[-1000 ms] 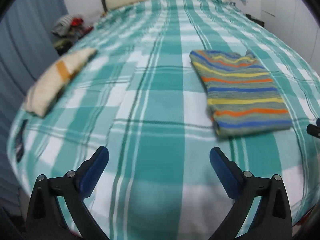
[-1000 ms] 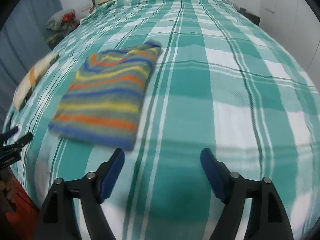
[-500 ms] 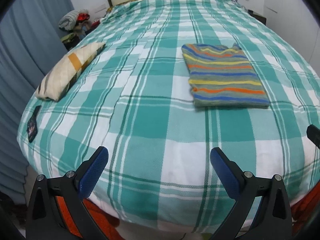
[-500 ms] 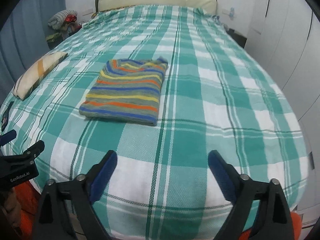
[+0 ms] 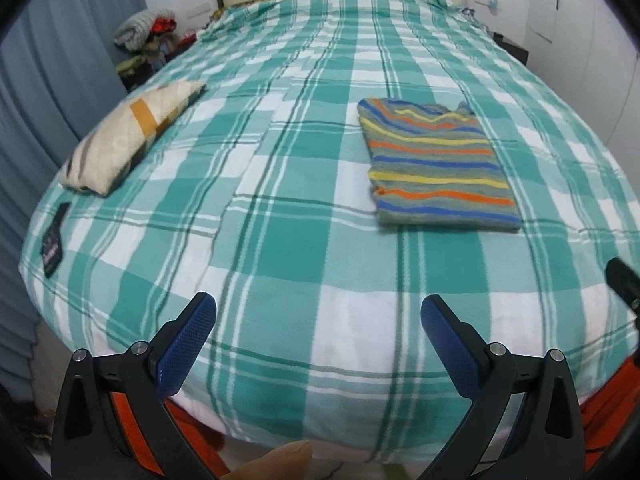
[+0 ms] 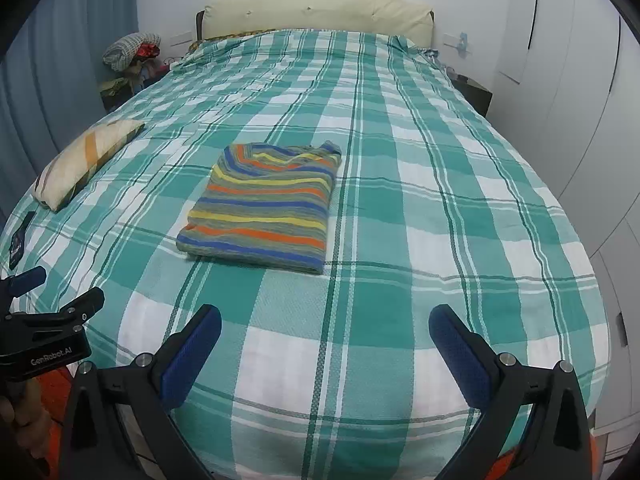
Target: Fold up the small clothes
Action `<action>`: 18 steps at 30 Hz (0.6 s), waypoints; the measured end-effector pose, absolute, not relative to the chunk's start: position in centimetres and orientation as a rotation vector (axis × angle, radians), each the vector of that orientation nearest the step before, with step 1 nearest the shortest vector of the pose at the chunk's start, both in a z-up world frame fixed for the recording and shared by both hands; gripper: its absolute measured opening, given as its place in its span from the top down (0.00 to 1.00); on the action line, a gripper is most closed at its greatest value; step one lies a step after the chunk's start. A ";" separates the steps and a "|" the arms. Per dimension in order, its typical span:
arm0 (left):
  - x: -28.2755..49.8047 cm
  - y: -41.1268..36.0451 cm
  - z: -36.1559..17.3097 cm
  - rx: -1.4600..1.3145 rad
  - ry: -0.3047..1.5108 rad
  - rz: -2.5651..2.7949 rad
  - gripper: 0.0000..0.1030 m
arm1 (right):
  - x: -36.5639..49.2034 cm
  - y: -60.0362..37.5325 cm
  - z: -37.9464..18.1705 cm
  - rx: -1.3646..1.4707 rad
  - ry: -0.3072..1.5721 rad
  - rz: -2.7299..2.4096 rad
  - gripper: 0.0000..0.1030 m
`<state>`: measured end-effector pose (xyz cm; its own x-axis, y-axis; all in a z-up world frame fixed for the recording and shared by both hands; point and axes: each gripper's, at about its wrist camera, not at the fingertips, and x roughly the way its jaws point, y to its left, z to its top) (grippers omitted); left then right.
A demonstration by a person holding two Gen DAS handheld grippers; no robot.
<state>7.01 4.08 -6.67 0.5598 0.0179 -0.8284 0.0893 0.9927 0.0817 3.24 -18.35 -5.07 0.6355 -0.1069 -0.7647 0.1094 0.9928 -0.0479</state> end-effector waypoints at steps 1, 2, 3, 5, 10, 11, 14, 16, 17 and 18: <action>7.2 4.0 -6.5 0.113 0.984 -0.044 0.01 | 3.3 -18.3 -5.0 0.003 0.874 -0.122 0.01; 7.4 3.9 -6.4 0.114 0.986 -0.040 0.00 | 3.4 -18.3 -4.8 0.001 0.872 -0.120 0.01; 7.5 3.7 -6.2 0.122 0.982 -0.027 0.00 | 3.5 -18.3 -4.7 -0.003 0.871 -0.120 0.01; 7.7 3.5 -5.7 0.145 0.947 0.008 0.00 | 3.8 -18.3 -4.3 -0.014 0.867 -0.123 0.01; 8.2 2.9 -4.1 0.179 0.908 -0.014 0.00 | 4.7 -18.8 -3.5 0.002 0.885 -0.114 0.01; 8.2 2.8 -3.9 0.189 0.915 -0.005 0.00 | 4.8 -18.9 -3.3 0.012 0.889 -0.108 0.01; 8.0 2.8 -3.2 0.182 0.944 0.001 0.00 | 4.9 -19.0 -2.5 0.015 0.895 -0.101 0.01; 7.6 2.7 -2.9 0.188 0.962 0.014 0.00 | 4.8 -18.9 -2.2 0.018 0.909 -0.094 0.01; 7.2 2.8 -2.7 0.187 0.963 0.014 0.00 | 4.5 -18.9 -2.1 0.023 0.917 -0.086 0.01; 6.9 3.0 -2.6 0.176 0.966 0.004 0.00 | 4.3 -18.8 -2.0 0.027 0.921 -0.083 0.01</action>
